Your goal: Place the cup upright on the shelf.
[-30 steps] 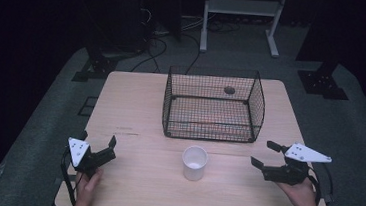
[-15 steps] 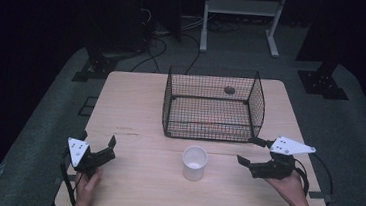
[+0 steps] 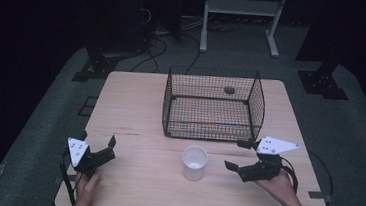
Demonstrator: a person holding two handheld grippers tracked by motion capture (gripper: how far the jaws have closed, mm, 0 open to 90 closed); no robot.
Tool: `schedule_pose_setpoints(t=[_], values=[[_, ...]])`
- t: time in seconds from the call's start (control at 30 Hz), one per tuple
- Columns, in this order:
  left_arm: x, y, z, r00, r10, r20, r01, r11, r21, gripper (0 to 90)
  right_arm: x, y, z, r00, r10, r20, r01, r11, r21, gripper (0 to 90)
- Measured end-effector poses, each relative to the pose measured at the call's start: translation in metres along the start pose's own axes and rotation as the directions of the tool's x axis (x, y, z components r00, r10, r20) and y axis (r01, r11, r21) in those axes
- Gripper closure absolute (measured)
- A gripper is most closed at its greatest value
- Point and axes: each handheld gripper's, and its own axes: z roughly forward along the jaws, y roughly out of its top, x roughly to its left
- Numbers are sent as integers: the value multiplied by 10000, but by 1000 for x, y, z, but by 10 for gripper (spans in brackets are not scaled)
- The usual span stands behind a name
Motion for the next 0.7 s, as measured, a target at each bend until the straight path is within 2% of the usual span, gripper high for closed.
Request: schedule_pose_setpoints(t=[0.3, 0.57, 0.7], values=[[0, 0, 0, 10000, -33, -1, 33, 10000, -11, 0, 11, 5, 14, 9989, -264, -377, 274, 9993, 270, 130], [0, 0, 0, 10000, -68, -10, 68, 10000, -14, 0, 20, 11, 26, 9952, -397, -898, 430, 9984, 357, 127], [0, 0, 0, 10000, -68, -10, 68, 10000, -15, 0, 23, 12, 31, 9952, -454, -872, 497, 9976, 477, 123]])
